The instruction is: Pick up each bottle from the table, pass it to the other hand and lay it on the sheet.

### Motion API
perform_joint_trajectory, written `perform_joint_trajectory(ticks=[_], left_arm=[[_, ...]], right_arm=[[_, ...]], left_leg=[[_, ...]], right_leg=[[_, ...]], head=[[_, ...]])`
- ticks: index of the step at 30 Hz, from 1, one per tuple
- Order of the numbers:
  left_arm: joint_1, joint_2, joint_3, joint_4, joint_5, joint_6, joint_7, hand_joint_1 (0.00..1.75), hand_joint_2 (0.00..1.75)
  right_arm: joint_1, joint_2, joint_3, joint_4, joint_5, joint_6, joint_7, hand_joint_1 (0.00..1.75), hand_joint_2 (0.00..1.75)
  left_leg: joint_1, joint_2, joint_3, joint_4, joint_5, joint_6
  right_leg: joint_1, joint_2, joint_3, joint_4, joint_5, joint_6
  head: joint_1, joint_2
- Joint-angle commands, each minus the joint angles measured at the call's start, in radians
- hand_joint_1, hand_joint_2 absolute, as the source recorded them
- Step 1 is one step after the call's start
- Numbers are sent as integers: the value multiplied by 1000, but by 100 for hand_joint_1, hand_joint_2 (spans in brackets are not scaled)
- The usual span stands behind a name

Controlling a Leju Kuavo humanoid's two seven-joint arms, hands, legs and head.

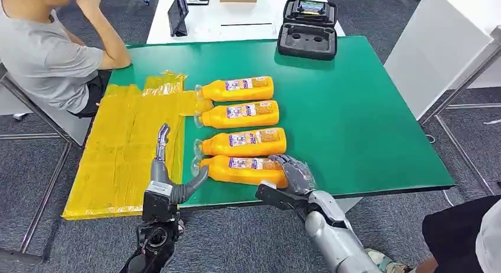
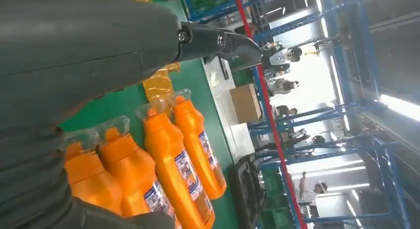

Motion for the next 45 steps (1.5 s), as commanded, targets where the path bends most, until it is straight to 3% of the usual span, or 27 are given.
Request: perform_joint_trajectory(ticks=[1,10,11,16,26,30,34,41,45], left_arm=[[-24,6,-28,6,-6,-7,20,0,175],[-26,5,-31,1,-10,-4,24,0,175],[-23,7,-29,-4,-13,0,24,0,175],[-16,4,-25,0,-18,4,18,0,175],[-19,4,-20,2,-13,16,13,0,175],[0,-23,45,-17,-18,19,-24,0,175],[55,-74,158,-169,-88,19,-24,0,175],[55,-74,158,-169,-88,19,-24,0,175],[97,-101,215,-308,-127,19,-24,0,175]], right_arm=[[23,-19,18,59,-12,57,5,175,175],[36,-15,2,16,-48,50,-42,175,175],[44,-7,-22,-3,-127,79,-127,175,175],[53,-4,-15,-41,-186,54,-244,175,175],[57,1,-22,-54,-208,35,-260,175,175],[69,10,-28,-77,-250,24,-286,175,175],[73,13,-35,-81,-278,-11,-290,175,175],[73,13,-35,-81,-278,-11,-290,175,175],[72,16,-39,-66,-282,-73,-280,175,175]], left_leg=[[0,-2,4,-2,-1,0],[0,-3,5,-2,0,0],[0,-2,4,-1,0,0],[0,-1,4,-1,0,0],[-1,0,2,-1,-1,0],[-1,0,2,-1,-1,0],[0,1,-1,0,-1,0],[-1,0,0,0,-1,0],[0,1,-1,-1,-1,0]], right_leg=[[0,-4,5,-2,-1,0],[0,-5,7,-2,-1,0],[0,-3,5,-1,-1,0],[0,-2,5,-1,-1,0],[0,-1,3,-1,-1,0],[0,-1,3,-1,-2,0],[0,0,0,0,-1,0],[0,0,1,0,-1,0],[0,0,0,0,-1,0]], head=[[0,0],[0,0],[0,0],[0,0],[0,0],[0,0],[0,0],[0,0],[0,0]])
